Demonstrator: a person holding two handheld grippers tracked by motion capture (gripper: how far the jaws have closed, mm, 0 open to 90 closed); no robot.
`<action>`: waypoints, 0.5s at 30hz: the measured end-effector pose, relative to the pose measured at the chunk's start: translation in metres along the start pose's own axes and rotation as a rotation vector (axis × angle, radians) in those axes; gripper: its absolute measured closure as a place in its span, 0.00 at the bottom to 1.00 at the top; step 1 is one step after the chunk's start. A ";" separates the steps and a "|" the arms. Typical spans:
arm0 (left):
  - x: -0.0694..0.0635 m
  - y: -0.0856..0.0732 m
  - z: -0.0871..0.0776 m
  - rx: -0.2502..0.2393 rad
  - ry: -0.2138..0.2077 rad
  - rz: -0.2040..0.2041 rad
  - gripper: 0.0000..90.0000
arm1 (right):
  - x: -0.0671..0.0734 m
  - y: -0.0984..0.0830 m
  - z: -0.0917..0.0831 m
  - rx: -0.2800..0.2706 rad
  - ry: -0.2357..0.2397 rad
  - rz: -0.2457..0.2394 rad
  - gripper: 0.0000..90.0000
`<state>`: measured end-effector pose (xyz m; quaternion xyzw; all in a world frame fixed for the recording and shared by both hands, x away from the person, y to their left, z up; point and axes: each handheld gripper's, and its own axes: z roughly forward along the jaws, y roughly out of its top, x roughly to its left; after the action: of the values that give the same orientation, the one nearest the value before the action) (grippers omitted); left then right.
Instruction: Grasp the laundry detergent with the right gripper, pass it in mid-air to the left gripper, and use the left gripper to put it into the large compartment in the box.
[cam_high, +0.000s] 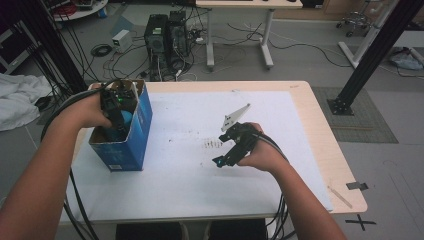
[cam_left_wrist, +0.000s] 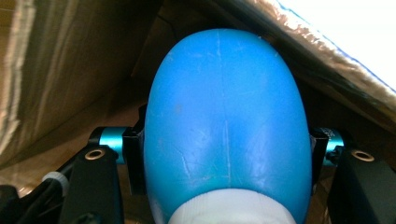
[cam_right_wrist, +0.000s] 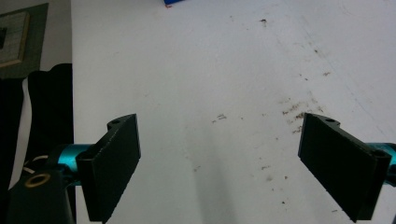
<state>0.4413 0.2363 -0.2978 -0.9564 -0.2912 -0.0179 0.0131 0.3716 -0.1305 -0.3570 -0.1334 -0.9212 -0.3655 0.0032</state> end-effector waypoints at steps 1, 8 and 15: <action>0.000 0.000 0.001 -0.004 -0.001 0.000 0.42 | 0.000 0.000 0.000 -0.002 -0.001 -0.001 0.14; -0.002 0.000 0.002 -0.013 0.006 -0.010 0.42 | 0.000 0.000 0.000 -0.007 0.002 -0.003 0.14; 0.000 0.000 0.002 -0.020 -0.009 -0.023 0.41 | -0.001 -0.001 -0.001 -0.010 0.002 0.003 0.14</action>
<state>0.4411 0.2360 -0.3000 -0.9531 -0.3022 -0.0169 0.0020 0.3722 -0.1323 -0.3565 -0.1344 -0.9192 -0.3700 0.0040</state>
